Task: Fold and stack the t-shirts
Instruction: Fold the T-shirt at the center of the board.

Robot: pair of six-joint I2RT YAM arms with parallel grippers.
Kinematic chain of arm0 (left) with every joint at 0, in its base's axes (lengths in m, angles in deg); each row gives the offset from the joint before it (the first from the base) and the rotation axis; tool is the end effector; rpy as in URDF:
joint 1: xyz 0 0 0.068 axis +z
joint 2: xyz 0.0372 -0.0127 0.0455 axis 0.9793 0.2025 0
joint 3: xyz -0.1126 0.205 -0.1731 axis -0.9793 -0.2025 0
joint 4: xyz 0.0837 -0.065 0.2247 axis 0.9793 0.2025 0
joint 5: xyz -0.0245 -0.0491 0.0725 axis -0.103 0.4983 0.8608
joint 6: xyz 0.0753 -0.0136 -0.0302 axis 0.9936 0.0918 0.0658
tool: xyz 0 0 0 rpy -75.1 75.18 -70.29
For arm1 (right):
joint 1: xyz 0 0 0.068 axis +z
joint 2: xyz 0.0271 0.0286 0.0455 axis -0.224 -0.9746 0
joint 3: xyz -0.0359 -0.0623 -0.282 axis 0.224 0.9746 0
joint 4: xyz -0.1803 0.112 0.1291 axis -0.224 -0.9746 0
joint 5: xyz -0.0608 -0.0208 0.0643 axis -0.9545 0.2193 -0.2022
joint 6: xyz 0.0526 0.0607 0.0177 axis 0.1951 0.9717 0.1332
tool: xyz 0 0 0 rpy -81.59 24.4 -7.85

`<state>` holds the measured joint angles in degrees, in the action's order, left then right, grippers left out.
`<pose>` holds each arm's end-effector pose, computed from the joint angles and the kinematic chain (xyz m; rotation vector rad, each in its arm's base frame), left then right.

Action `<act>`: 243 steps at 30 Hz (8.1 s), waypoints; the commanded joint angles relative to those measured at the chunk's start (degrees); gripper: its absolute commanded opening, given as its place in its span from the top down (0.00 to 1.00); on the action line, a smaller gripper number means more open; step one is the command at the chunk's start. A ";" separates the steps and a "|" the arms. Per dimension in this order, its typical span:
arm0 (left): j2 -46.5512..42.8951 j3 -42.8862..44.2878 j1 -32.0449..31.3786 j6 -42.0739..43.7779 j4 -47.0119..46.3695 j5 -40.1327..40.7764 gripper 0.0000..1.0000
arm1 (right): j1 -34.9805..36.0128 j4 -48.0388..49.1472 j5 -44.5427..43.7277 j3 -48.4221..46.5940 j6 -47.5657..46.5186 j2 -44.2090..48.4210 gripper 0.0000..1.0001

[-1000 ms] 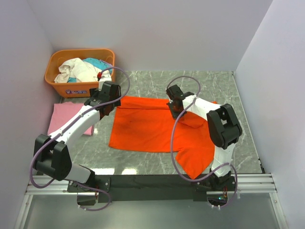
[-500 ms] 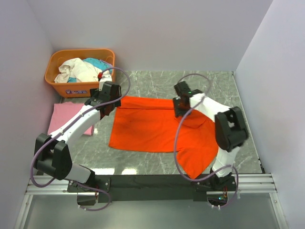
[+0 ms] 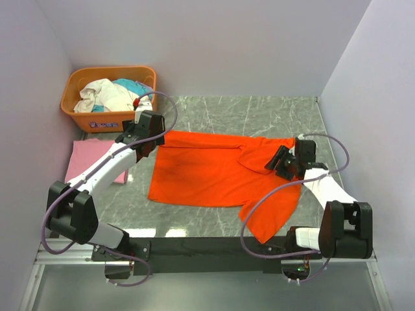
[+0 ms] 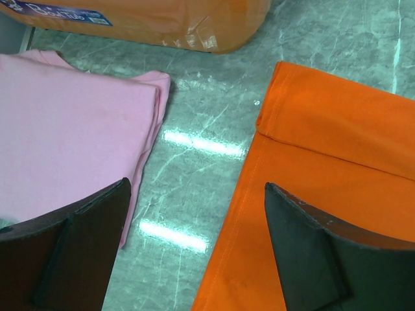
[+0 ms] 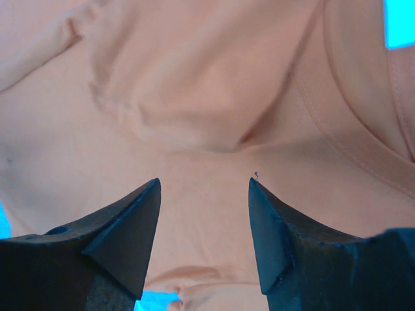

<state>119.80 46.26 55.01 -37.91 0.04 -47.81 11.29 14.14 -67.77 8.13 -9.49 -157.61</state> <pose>0.3066 -0.0877 0.2893 -0.2668 2.1609 0.2631 0.2511 0.0107 0.1969 0.4986 2.4187 0.5011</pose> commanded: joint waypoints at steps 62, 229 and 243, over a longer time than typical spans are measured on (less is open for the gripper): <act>0.85 1.54 0.20 0.07 1.49 -1.71 0.11 | -11.01 -1.48 0.89 3.24 7.10 5.78 0.63; -0.39 -20.88 -3.58 -31.48 5.17 -16.57 0.99 | -17.77 -16.34 -17.50 3.76 5.16 -0.54 0.56; -1.88 -21.58 -2.53 -31.66 6.05 -16.83 0.99 | -17.86 -22.39 -23.19 2.53 7.71 -0.90 0.96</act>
<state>119.97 24.45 51.80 -69.49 4.98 -65.32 -6.11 -4.63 -86.37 11.76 -3.18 -158.34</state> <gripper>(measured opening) 0.022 0.081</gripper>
